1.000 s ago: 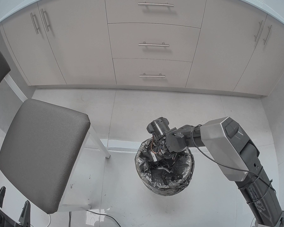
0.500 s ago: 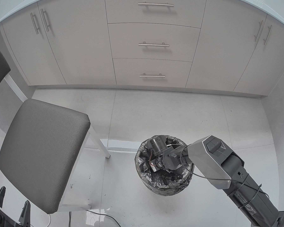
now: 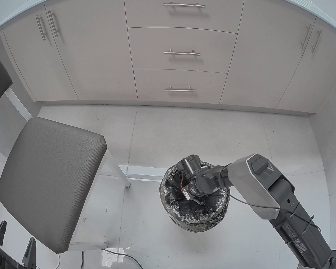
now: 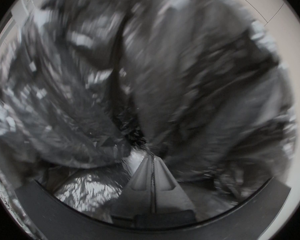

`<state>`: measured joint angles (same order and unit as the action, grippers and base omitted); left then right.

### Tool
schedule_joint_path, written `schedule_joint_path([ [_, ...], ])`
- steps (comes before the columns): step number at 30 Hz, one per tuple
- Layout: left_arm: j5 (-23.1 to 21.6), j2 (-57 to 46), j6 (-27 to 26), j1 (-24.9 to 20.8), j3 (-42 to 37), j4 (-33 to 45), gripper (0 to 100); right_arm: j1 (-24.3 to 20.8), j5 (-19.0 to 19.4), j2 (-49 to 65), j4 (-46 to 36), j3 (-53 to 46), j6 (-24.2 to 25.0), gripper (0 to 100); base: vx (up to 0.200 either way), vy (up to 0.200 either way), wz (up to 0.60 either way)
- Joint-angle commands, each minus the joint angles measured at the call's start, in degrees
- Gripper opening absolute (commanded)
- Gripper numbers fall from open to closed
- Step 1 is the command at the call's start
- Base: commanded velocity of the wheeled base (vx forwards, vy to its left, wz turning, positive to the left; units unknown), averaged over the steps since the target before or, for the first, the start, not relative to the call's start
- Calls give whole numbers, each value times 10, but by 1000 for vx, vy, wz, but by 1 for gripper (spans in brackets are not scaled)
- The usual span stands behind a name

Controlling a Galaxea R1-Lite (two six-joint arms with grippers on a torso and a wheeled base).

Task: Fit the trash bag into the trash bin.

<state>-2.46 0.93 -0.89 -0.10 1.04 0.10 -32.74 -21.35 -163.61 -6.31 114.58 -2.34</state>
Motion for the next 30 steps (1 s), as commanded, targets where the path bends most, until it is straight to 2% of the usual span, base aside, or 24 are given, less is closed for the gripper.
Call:
schedule_joint_path([
  [1, 0, -9, 0, 0, -10, 0, 100, 0, -15, 116, -83, 0, -3, 0, 0, 0, 0],
  [5, 0, -9, 0, 1, -10, 0, 100, 5, -29, 172, -160, 0, -3, 0, 0, 0, 0],
  [6, 0, -9, 0, 1, -10, 0, 100, 10, -48, 195, -201, 0, 2, 0, 0, 0, 0],
  [7, 0, -9, 0, 1, -10, 0, 100, 12, -64, 206, -215, 0, 9, 0, 0, 0, 0],
  [9, 0, -9, 0, 1, -10, 0, 100, 12, -71, 211, -222, 0, 15, 0, 0, 0, 0],
  [10, 0, -9, 0, 0, -10, 0, 100, 14, -85, 247, -261, 0, 46, 0, 0, 0, 0],
  [11, 0, -9, 0, 0, -10, 0, 100, 14, -85, 255, -275, 0, 52, 0, 0, 0, 0],
  [14, 0, -9, 0, 0, -10, 0, 100, 13, -84, 345, -456, 0, 85, 0, 0, 0, 0],
  [18, 0, -9, 0, 0, -10, 0, 100, 8, -85, 460, -687, 0, 90, 0, 0, 0, 0],
  [19, 0, -9, 0, 0, -10, 0, 100, 8, -85, 460, -687, 0, 90, 0, 0, 0, 0],
  [20, 0, -9, 0, 0, -10, 0, 100, 8, -85, 517, -761, 0, 91, 0, 0, 0, 0],
  [21, 0, -9, 0, 0, -10, 0, 100, 8, -88, 556, -795, 0, 92, 0, 0, 0, 0],
  [23, 0, -9, 0, 0, -10, 0, 100, 8, -89, 624, -825, 0, 96, 0, 0, 0, 0],
  [26, 0, -9, 0, 0, -10, 0, 100, 13, -92, 690, -825, 0, 96, 0, 0, 0, 0],
  [28, 0, -9, 0, 1, -10, 0, 100, 13, -108, 769, -826, 0, 90, 0, 0, 0, 0],
  [29, 0, -9, 0, 0, -10, 0, 100, 13, -109, 772, -827, 0, 90, 0, 0, 0, 0],
  [30, 0, -9, 0, 0, -10, 0, 100, 15, -132, 815, -827, 0, 81, 0, 0, 0, 0],
])
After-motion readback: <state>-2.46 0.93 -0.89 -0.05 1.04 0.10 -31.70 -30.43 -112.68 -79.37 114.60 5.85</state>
